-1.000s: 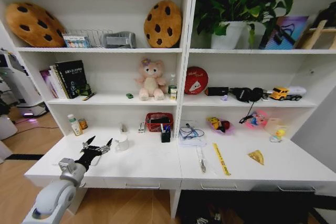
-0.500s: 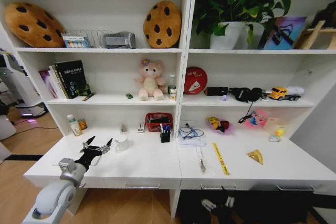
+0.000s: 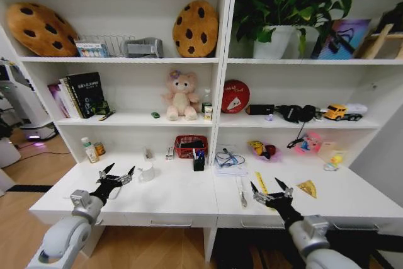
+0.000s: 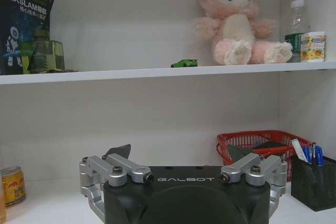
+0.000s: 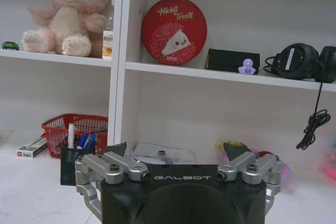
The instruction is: Organize the objects on the table.
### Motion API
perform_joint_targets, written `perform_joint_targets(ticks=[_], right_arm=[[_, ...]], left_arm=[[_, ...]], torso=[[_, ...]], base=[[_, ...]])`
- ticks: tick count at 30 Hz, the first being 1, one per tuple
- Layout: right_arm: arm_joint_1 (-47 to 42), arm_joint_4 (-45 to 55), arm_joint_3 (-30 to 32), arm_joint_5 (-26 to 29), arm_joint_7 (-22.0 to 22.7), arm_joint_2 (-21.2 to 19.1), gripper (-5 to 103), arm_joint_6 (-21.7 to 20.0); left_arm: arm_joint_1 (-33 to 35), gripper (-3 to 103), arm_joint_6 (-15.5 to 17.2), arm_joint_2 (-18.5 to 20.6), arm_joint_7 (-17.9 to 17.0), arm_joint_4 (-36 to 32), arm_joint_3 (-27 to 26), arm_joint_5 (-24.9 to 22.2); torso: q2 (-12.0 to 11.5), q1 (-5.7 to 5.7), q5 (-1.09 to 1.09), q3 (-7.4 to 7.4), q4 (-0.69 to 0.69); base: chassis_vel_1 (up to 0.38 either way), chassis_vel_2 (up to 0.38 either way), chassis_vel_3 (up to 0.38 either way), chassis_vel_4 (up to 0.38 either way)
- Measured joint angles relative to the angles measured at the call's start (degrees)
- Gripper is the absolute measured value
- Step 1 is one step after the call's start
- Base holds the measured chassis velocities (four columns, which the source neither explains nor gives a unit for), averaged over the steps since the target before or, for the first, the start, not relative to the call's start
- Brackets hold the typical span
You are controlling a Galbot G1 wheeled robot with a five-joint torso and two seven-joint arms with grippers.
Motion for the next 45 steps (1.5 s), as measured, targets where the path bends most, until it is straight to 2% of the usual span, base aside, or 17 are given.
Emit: perform_joint_targets(ticks=[22,38,40,42,45], right_arm=[[-0.6,2.1,-1.2,-0.1,1.1,2.7,100,-1.2],[0.0,0.0,-1.1,-0.2,1.9,2.5,100,0.7],[0.8,-1.6,-1.2,-0.2,3.3,2.5,100,0.1],[3.0,-5.8,-0.5,1.0,6.5,2.2,100,-2.8],[4.2,-8.6,0.5,1.2,6.9,2.0,100,-4.2]], left_arm=[[0.0,100,0.0,0.0,0.0,0.0,0.0,0.0],[0.0,100,0.0,0.0,0.0,0.0,0.0,0.0],[0.0,100,0.0,0.0,0.0,0.0,0.0,0.0],[0.0,100,0.0,0.0,0.0,0.0,0.0,0.0],[0.0,100,0.0,0.0,0.0,0.0,0.0,0.0]], torso=[[0.0,-0.01,0.00,0.00,0.01],[0.0,-0.01,0.01,0.00,0.00],[0.0,-0.01,0.05,0.00,0.00],[0.0,-0.01,0.00,0.00,0.00],[0.0,-0.01,0.04,0.00,0.00]], base=[[-0.033,-0.037,0.032,0.033],[-0.209,-0.211,0.214,0.211],[-0.194,-0.147,0.162,0.202],[-0.048,-0.129,0.111,0.051],[-0.014,-0.037,0.037,0.006]])
